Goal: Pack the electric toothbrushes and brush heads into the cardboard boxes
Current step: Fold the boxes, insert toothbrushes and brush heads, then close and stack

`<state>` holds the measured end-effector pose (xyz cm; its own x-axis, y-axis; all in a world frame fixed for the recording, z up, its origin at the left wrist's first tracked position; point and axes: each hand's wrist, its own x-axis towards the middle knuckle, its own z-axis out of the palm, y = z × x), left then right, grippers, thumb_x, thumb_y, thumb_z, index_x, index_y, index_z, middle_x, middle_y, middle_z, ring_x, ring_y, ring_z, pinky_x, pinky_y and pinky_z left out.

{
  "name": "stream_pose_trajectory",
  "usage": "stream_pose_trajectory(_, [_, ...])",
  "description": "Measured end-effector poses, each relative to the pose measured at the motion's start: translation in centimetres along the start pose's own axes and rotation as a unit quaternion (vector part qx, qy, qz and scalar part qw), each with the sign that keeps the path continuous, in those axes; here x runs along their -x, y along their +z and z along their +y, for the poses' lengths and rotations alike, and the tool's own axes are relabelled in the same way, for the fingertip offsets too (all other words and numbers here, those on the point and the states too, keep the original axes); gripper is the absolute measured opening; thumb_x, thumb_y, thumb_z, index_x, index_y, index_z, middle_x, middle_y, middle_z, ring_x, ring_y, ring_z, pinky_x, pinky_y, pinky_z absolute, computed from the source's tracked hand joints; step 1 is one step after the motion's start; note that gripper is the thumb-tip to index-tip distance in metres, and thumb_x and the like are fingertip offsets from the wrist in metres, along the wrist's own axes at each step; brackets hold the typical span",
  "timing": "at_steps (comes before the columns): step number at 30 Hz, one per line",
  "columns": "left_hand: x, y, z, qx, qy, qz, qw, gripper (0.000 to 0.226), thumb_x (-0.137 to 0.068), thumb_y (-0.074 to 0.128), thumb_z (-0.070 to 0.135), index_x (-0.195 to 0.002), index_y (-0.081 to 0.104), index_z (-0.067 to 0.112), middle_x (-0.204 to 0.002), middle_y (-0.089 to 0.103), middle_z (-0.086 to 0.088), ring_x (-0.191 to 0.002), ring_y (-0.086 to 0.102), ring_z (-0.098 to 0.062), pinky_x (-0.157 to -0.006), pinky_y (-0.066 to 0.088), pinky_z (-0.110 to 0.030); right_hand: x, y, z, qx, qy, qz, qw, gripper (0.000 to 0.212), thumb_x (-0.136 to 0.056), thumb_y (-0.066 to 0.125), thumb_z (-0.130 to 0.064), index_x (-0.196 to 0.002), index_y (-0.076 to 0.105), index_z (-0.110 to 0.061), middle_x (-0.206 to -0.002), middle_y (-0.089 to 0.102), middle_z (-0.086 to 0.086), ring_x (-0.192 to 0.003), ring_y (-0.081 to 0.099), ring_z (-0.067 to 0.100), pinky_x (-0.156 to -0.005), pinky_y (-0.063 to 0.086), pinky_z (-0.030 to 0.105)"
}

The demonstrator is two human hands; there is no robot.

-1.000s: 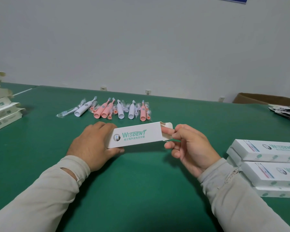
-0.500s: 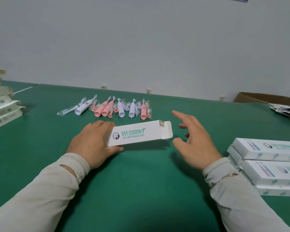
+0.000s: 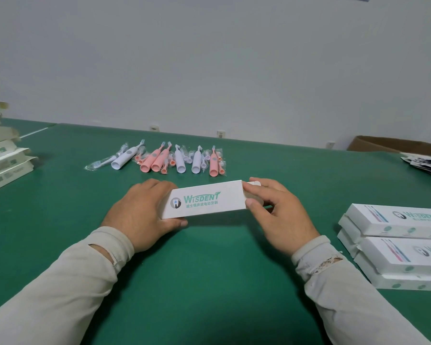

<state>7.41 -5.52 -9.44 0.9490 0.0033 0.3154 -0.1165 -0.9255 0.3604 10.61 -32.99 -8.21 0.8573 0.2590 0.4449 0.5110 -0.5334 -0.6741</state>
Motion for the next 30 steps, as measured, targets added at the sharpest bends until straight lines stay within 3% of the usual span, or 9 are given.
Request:
stream_pose_trajectory(3, [0.0, 0.1, 0.0, 0.004, 0.002, 0.003, 1.000, 0.063, -0.071, 0.073, 0.066, -0.122, 0.049, 0.041, -0.116, 0.049, 0.017, -0.109, 0.046, -0.013, -0.093, 0.047, -0.042, 0.0, 0.5, -0.2, -0.047, 0.002, 0.000, 0.999, 0.032, -0.097, 0.060, -0.009, -0.118, 0.072, -0.030, -0.129, 0.055, -0.011, -0.111, 0.046, -0.024, -0.090, 0.032, -0.004])
stream_pose_trajectory(8, [0.0, 0.1, 0.1, 0.003, 0.000, 0.002, 1.000, 0.063, -0.072, 0.072, 0.067, -0.124, 0.048, 0.041, -0.115, 0.049, 0.017, -0.109, 0.046, -0.013, -0.092, 0.047, -0.041, 0.1, 0.6, -0.5, -0.040, -0.007, 0.024, 0.999, 0.030, -0.097, 0.060, -0.009, -0.118, 0.073, -0.026, -0.129, 0.056, -0.010, -0.111, 0.045, -0.025, -0.091, 0.031, -0.003])
stream_pose_trajectory(11, [0.0, 0.0, 0.2, -0.002, -0.007, 0.003, 1.000, 0.063, -0.072, 0.072, 0.067, -0.125, 0.048, 0.041, -0.116, 0.050, 0.016, -0.111, 0.047, -0.014, -0.092, 0.048, -0.043, 0.2, 0.5, -0.7, -0.018, -0.024, 0.059, 0.998, 0.034, -0.094, 0.063, -0.012, -0.122, 0.068, -0.031, -0.126, 0.059, -0.016, -0.106, 0.053, -0.014, -0.085, 0.038, 0.000])
stream_pose_trajectory(14, [0.0, 0.0, 0.2, -0.003, -0.012, 0.008, 1.000, 0.062, -0.073, 0.071, 0.067, -0.124, 0.048, 0.041, -0.116, 0.051, 0.015, -0.110, 0.047, -0.014, -0.091, 0.048, -0.043, 0.3, 0.8, -1.2, -0.085, -0.007, 0.084, 0.993, 0.039, -0.092, 0.066, -0.017, -0.122, 0.053, -0.039, -0.116, 0.065, -0.020, -0.091, 0.061, -0.001, -0.071, 0.047, 0.010])
stream_pose_trajectory(16, [0.0, 0.0, 0.1, -0.004, -0.014, 0.010, 1.000, 0.062, -0.073, 0.071, 0.067, -0.124, 0.048, 0.041, -0.117, 0.052, 0.015, -0.111, 0.047, -0.014, -0.092, 0.048, -0.043, 0.3, 1.0, -1.4, -0.136, 0.009, 0.098, 0.986, 0.035, -0.093, 0.066, -0.017, -0.118, 0.055, -0.038, -0.108, 0.071, -0.017, -0.091, 0.064, -0.001, -0.073, 0.049, 0.011])
stream_pose_trajectory(20, [0.0, 0.0, 0.3, -0.009, -0.009, 0.013, 1.000, 0.062, -0.073, 0.069, 0.068, -0.124, 0.048, 0.042, -0.118, 0.051, 0.016, -0.112, 0.047, -0.014, -0.091, 0.049, -0.043, 0.1, 1.1, -1.3, -0.126, 0.035, 0.110, 0.985, 0.027, -0.092, 0.068, -0.016, -0.095, 0.066, -0.042, -0.095, 0.072, -0.024, -0.090, 0.066, -0.003, -0.080, 0.050, 0.011])
stream_pose_trajectory(24, [0.1, -0.1, 0.4, -0.017, -0.008, 0.014, 1.000, 0.061, -0.073, 0.069, 0.068, -0.124, 0.048, 0.043, -0.120, 0.051, 0.017, -0.114, 0.046, -0.015, -0.092, 0.048, -0.043, -0.1, 1.2, -0.9, -0.160, 0.077, 0.119, 0.977, 0.025, -0.092, 0.067, -0.011, -0.098, 0.069, -0.035, -0.097, 0.074, -0.012, -0.085, 0.069, 0.004, -0.084, 0.058, 0.031])
stream_pose_trajectory(30, [0.1, -0.2, 0.6, -0.018, -0.003, 0.019, 1.000, 0.059, -0.073, 0.069, 0.067, -0.123, 0.048, 0.043, -0.119, 0.052, 0.016, -0.113, 0.046, -0.015, -0.091, 0.048, -0.043, -0.2, 1.2, -0.6, -0.170, 0.105, 0.104, 0.974, 0.017, -0.092, 0.066, -0.013, -0.103, 0.073, -0.024, -0.096, 0.076, -0.008, -0.089, 0.072, 0.010, -0.082, 0.058, 0.033])
